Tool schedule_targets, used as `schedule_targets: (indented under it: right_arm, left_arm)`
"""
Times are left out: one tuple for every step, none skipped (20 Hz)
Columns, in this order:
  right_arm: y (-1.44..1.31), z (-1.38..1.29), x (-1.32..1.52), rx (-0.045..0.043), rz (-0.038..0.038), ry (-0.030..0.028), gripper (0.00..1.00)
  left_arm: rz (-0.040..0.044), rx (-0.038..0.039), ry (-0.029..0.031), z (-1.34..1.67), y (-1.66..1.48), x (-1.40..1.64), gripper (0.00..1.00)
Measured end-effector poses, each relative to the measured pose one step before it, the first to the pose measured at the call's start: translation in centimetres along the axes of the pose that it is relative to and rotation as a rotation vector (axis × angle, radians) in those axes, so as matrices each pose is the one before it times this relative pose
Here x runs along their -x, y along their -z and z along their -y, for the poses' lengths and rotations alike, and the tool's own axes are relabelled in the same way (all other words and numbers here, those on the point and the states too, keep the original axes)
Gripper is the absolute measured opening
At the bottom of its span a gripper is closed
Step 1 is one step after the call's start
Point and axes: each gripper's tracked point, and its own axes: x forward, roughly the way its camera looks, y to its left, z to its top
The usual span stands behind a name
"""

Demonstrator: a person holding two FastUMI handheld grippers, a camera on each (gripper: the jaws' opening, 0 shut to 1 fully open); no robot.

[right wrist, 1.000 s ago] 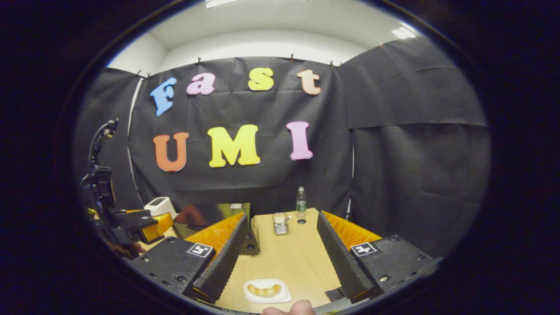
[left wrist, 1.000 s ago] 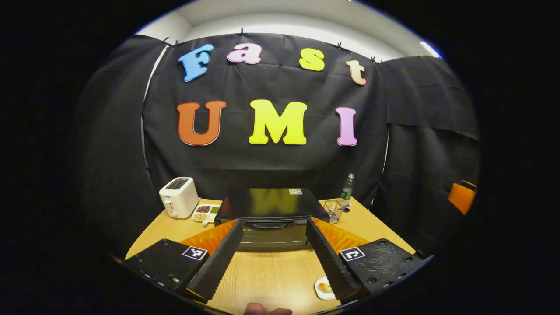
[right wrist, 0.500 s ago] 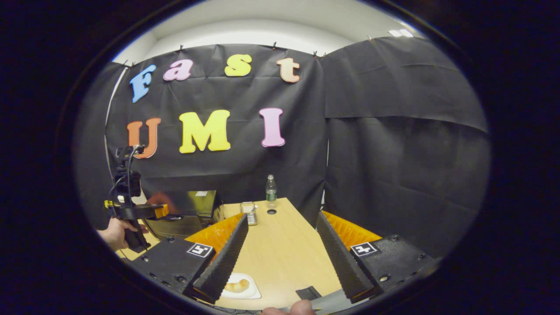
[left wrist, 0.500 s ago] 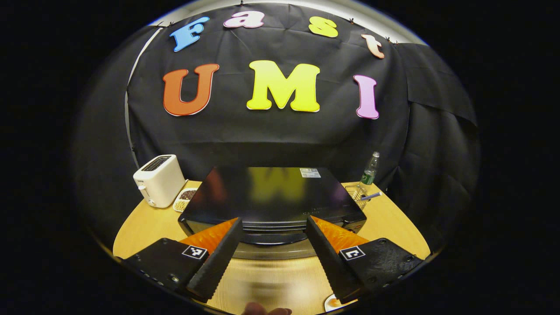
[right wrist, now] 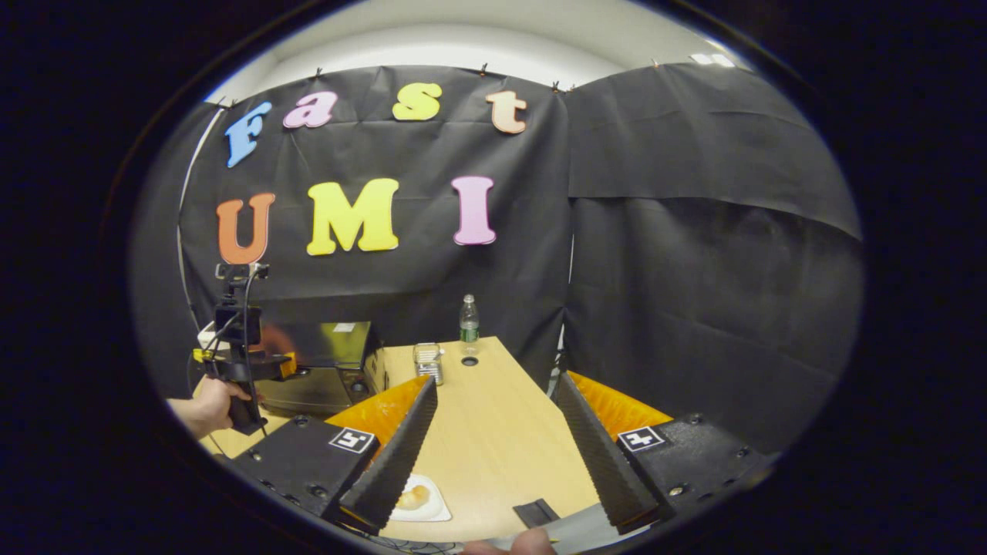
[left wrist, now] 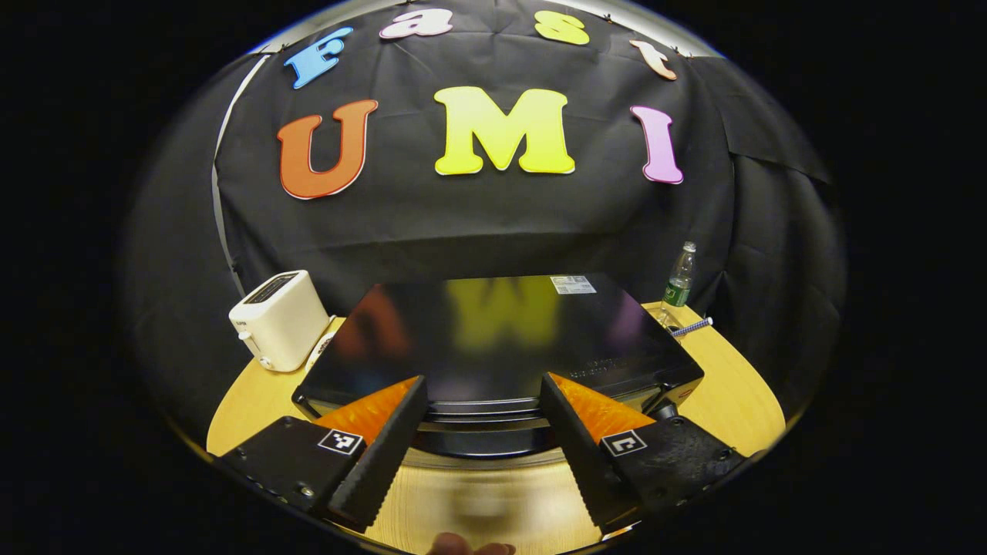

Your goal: Open the electric oven with the left hand, put the food in, and close the electric oven.

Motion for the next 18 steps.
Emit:
schedule_targets:
  right_arm:
    - [-0.032, -0.347, 0.161, 0.00059, -0.00127, -0.00549, 0.99]
    - [-0.018, -0.224, 0.077, 0.00222, 0.00191, -0.00485, 1.0]
    - [-0.123, -0.315, 0.169, 0.00337, 0.00481, -0.00493, 1.0]
    - [-0.019, -0.33, 0.194, 0.00326, 0.00392, -0.00529, 1.0]
    - [0.003, -0.201, 0.122, 0.0008, 0.00121, -0.00452, 1.0]
    - [0.092, -0.164, 0.132, -0.00055, -0.00107, -0.0021, 1.0]
    - [0.099, -0.069, 0.162, -0.00117, -0.00093, -0.00109, 1.0]
    - [0.118, 0.02, 0.244, -0.00105, -0.00058, -0.00118, 0.99]
    - [0.016, -0.027, 0.296, -0.00087, 0.00026, -0.00058, 0.99]
    - [0.119, -0.004, 0.276, -0.00126, 0.00135, -0.00005, 0.99]
    - [-0.116, -0.004, 0.245, -0.00215, 0.00307, -0.00042, 0.99]
    - [-0.016, -0.09, 0.268, -0.00144, 0.00258, -0.00092, 0.99]
    - [-0.002, -0.073, 0.257, -0.00076, 0.00251, -0.00208, 0.99]
    - [0.067, -0.106, 0.274, -0.00016, 0.00219, -0.003, 0.98]
    - [-0.018, -0.146, 0.283, -0.00092, 0.00158, -0.0042, 0.98]
    - [0.171, -0.177, 0.292, -0.00087, -0.00083, -0.00473, 0.98]
    - [0.076, -0.184, 0.321, 0.00135, -0.0021, -0.0045, 0.98]
    - [0.31, -0.022, 0.346, 0.00425, -0.00024, -0.00273, 0.98]
  left_arm:
    - [-0.00359, 0.00221, 0.00399, 0.083, 0.052, 0.198, 0.97]
    - [-0.01199, -0.00524, 0.00478, 0.095, 0.223, 0.059, 0.97]
    - [0.00035, -0.01624, 0.00423, -0.122, 0.078, 0.266, 0.97]
    - [0.00132, 0.00064, 0.00524, -0.151, 0.065, -0.04, 0.98]
    - [-0.01877, 0.02225, 0.00163, 0.096, 0.246, 0.225, 0.98]
    - [0.00214, 0.00366, 0.00989, 0.114, -0.013, 0.235, 0.98]
    - [-0.01217, 0.00286, 0.00311, 0.061, 0.383, 0.29, 0.98]
    - [0.00299, -0.00617, 0.00084, -0.072, -0.152, 0.256, 0.98]
    - [-0.00968, -0.00438, 0.00018, 0.004, 0.313, 0.282, 0.98]
    - [-0.00397, 0.00372, 0.00169, -0.051, 0.081, 0.276, 0.98]
    - [-0.01656, 0.01088, 0.00378, 0.174, 0.481, 0.549, 0.98]
    - [-0.0127, 0.00582, 0.00697, 0.099, 0.444, 0.615, 0.98]
    - [-0.01883, 0.00647, 0.00866, 0.16, 0.793, 0.644, 0.98]
    - [-0.03544, 0.00847, 0.00883, 0.215, 1.415, 0.619, 0.98]
    - [-0.03587, 0.01403, 0.00575, 0.088, 1.759, 0.57, 0.97]
    - [-0.02923, 0.01338, 0.0008, -0.085, 1.791, 0.411, 0.97]
    - [-0.03169, 0.01093, 0.00494, 0.03, 1.719, 0.309, 0.96]
    - [-0.02361, 0.00877, 0.00595, 0.103, 1.552, -0.06, 0.96]
